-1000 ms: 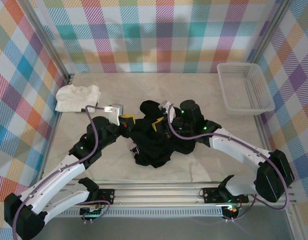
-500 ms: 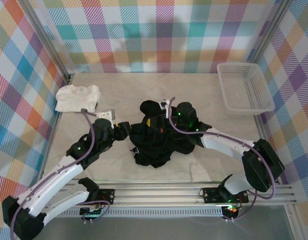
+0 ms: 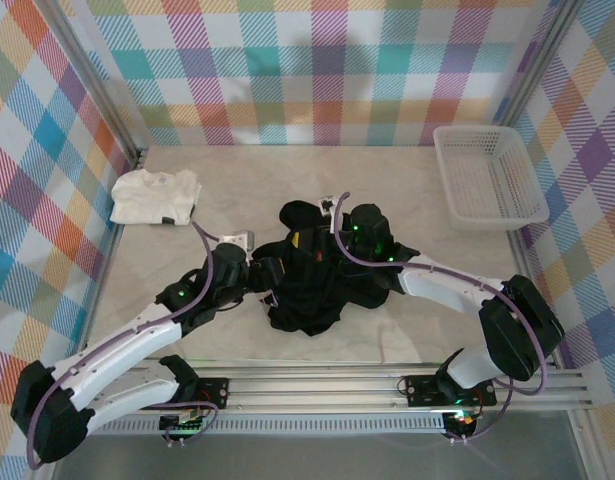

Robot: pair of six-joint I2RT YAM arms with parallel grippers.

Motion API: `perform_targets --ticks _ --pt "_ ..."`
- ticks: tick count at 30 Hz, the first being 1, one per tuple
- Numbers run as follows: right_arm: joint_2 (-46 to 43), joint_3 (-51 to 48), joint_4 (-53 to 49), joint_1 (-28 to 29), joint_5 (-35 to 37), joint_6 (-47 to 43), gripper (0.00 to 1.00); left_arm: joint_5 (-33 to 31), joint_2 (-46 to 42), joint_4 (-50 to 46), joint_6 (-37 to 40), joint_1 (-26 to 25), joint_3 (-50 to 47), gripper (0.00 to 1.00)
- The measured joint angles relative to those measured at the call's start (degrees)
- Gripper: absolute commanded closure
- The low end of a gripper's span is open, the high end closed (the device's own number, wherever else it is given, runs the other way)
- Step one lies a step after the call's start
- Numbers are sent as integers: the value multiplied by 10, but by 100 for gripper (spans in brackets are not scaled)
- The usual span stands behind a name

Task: Fold the inside-out t-shirt

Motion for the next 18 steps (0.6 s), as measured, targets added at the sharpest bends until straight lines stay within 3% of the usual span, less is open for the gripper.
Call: perform_targets --ticks 10,14,18 --pt "-46 -2 -46 0 9 -51 100 -33 34 9 24 6 21 95" --pt "-77 3 -107 -1 25 -102 100 4 -22 54 57 21 -2 98" --pt "-81 34 -184 -12 26 -149 100 95 -113 137 96 29 -47 98"
